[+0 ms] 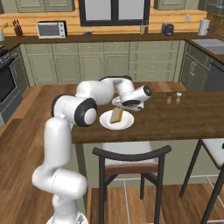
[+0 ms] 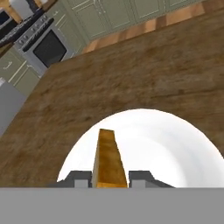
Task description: Start the toaster. Once the lever pops up, take the bread to the plate on the dining counter.
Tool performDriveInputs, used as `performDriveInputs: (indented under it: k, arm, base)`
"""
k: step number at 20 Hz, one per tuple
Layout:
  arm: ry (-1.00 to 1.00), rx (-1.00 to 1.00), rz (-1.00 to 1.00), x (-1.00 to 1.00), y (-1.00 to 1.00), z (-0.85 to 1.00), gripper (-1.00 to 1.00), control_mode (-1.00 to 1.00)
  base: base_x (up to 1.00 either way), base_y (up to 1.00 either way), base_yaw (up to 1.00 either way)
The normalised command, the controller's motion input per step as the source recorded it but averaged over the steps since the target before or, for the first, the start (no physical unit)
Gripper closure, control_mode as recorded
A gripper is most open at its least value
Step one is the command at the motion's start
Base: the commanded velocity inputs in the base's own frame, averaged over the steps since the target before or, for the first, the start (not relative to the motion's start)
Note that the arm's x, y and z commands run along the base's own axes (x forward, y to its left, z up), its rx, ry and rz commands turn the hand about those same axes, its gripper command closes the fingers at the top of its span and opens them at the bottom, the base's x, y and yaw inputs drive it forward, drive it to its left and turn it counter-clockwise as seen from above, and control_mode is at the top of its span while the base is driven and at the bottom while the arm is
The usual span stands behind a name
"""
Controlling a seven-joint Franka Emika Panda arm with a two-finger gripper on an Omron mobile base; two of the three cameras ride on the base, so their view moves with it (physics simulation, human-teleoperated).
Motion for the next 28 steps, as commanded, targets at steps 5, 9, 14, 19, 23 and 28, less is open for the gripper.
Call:
performDriveInputs:
  k: [5, 9, 14, 19, 23, 28]
  arm:
    - [0.00, 0.00, 0.09, -0.09, 0.16, 0.01, 1.00, -1.00]
    - [0.01, 0.02, 0.05, 0.00, 0.28, 0.00, 1.00, -1.00]
    - [0.05, 0.05, 0.00, 0.02, 0.10, 0.00, -1.00, -1.00]
    - [-0.02, 0.03, 0.00, 0.10, -0.11, 0.08, -1.00, -1.00]
    - [0.00, 0.00, 0.00, 0.22, -0.47, 0.02, -1.00, -1.00]
    - [0.00, 0.00, 0.00, 0.22, -0.64, 0.10, -1.00, -1.00]
  base:
    - [0.00, 0.00, 0.00]
    - [0.00, 0.00, 0.00]
    - [0.00, 0.00, 0.00]
    - [0.00, 0.00, 0.00]
    - [0.00, 0.00, 0.00]
    - [0.00, 0.00, 0.00]
